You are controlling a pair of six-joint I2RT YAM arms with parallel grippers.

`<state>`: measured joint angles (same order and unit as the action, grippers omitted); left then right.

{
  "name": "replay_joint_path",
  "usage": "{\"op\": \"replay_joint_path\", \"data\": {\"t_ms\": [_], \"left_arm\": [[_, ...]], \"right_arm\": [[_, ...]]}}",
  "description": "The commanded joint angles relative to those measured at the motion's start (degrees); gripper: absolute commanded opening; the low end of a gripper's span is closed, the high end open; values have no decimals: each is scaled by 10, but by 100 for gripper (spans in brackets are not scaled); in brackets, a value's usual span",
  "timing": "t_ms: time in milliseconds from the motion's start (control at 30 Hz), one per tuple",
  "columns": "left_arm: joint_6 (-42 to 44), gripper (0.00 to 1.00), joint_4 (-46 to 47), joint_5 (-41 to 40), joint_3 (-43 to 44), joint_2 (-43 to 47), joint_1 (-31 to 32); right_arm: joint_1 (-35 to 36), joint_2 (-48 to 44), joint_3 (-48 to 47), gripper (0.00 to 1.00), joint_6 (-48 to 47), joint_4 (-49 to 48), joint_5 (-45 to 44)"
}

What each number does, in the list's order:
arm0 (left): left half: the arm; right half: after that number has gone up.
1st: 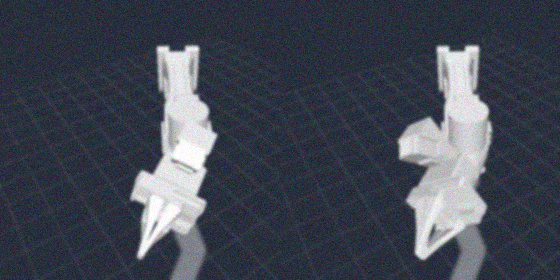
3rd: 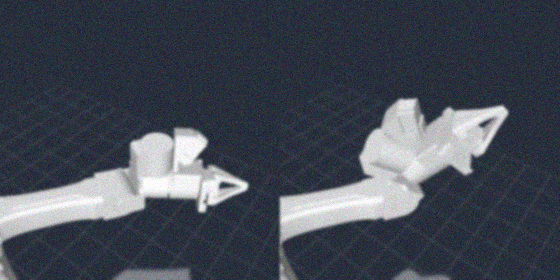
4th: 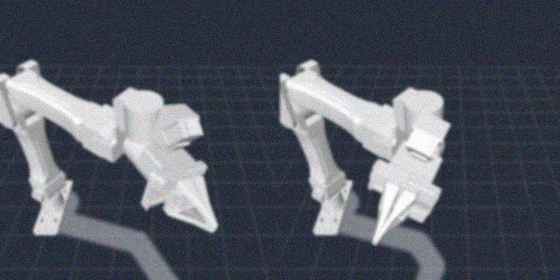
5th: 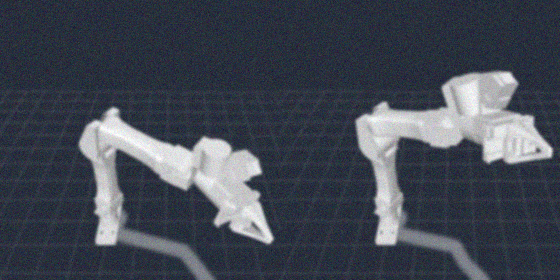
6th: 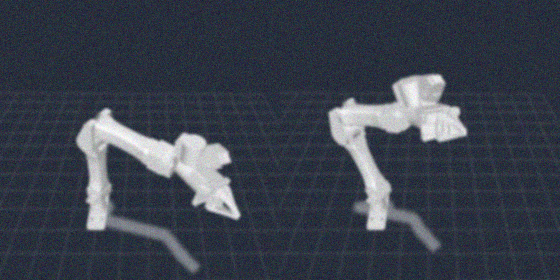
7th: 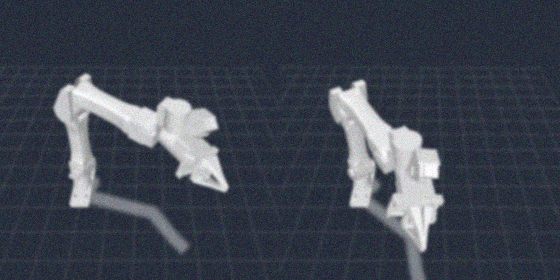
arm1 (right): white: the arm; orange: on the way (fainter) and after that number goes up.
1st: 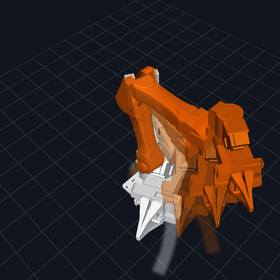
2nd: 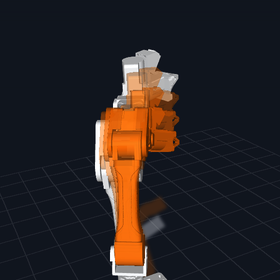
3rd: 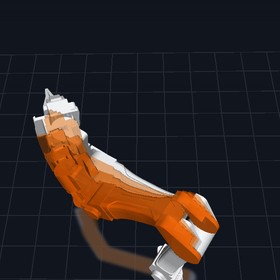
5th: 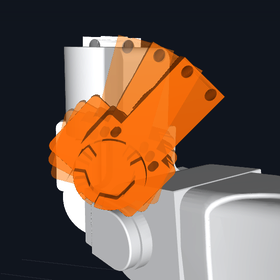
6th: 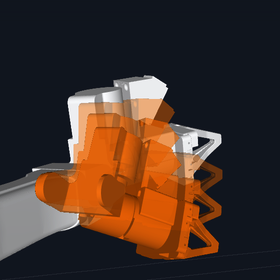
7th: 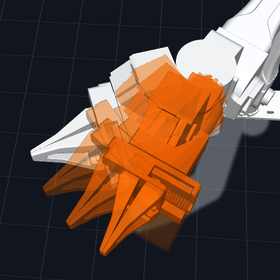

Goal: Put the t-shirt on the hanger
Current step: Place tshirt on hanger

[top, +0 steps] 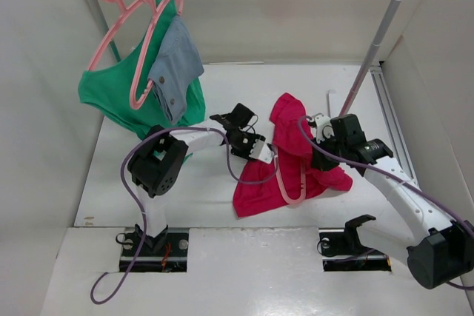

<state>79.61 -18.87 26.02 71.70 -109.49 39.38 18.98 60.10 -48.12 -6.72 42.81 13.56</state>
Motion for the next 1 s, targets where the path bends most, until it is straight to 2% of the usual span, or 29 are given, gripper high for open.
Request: {"op": "replay_joint_path", "data": {"t_ms": [0,100,133,167,300,367,533,567,600,667,700,767,900,967], "left_arm": [[18,26,17,-83,-47,-8,11],[26,17,33,-112,-71,-8,23],[26,6,38,-117,-71,-8,28],[26,0,52,-122,-79,-8,28],[-73,0,74,-114,-47,-8,28],[-134,0,49,-99,-14,-1,16],[-195,0,-67,-102,108,25,-3],[-195,0,-78,-108,117,37,-4],[-200,0,-92,-108,123,43,-4],[-205,0,-133,-108,132,53,-4],[-206,0,-143,-108,138,62,-4],[-211,0,-158,-113,131,71,2],[-211,0,-158,-127,107,95,13],[-218,0,-158,-127,102,100,13]], "right_arm": [[-4,-6,-21,0,-10,-18,6],[-4,-11,-21,0,-10,-18,6],[-4,-11,-21,0,-10,-18,6],[-4,-17,-21,0,-10,-18,6],[-4,-23,-21,0,-10,-18,6],[-4,-29,-21,0,-10,-18,6],[-4,-35,-21,2,-10,-12,23],[1,-26,-21,11,-10,-12,23],[1,-17,-15,43,-10,-18,23],[27,-17,-15,63,-10,-38,30],[38,-17,-15,81,-10,-47,30],[61,-30,-22,100,-10,-72,12],[141,-40,-51,100,-36,-138,-31],[159,-21,-51,100,-44,-177,-45]]}}
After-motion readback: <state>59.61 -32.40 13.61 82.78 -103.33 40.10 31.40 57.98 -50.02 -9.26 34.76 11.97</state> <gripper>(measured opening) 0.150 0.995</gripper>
